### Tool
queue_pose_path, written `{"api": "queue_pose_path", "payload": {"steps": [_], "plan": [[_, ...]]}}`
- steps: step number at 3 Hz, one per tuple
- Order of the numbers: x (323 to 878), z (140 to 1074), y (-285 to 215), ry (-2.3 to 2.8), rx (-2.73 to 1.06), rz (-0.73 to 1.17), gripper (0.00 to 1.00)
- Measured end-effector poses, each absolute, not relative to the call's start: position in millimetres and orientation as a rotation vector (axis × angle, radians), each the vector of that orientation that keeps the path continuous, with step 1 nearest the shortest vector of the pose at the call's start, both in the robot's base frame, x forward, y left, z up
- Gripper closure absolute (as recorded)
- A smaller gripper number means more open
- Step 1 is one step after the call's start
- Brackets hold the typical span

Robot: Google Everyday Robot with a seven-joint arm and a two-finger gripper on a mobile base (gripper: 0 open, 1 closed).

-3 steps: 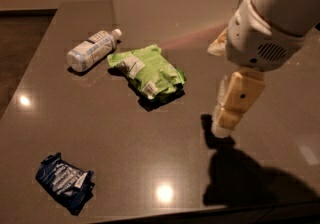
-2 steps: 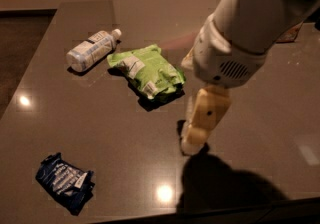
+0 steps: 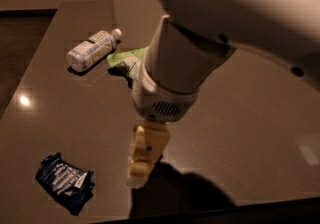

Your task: Move rxbar blueberry near green rice chip bag

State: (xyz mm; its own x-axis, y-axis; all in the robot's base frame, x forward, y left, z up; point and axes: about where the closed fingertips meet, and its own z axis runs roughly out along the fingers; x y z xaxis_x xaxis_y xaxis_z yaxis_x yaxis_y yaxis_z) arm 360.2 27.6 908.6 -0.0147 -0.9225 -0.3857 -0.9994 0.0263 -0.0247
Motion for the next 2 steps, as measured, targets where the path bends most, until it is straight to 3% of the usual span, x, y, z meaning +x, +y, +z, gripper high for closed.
{"api": "queue_pose_path", "payload": {"steps": [2], "plan": [[339.9,878.5,85.9,1.908,-2.050,0.434,0.00]]}}
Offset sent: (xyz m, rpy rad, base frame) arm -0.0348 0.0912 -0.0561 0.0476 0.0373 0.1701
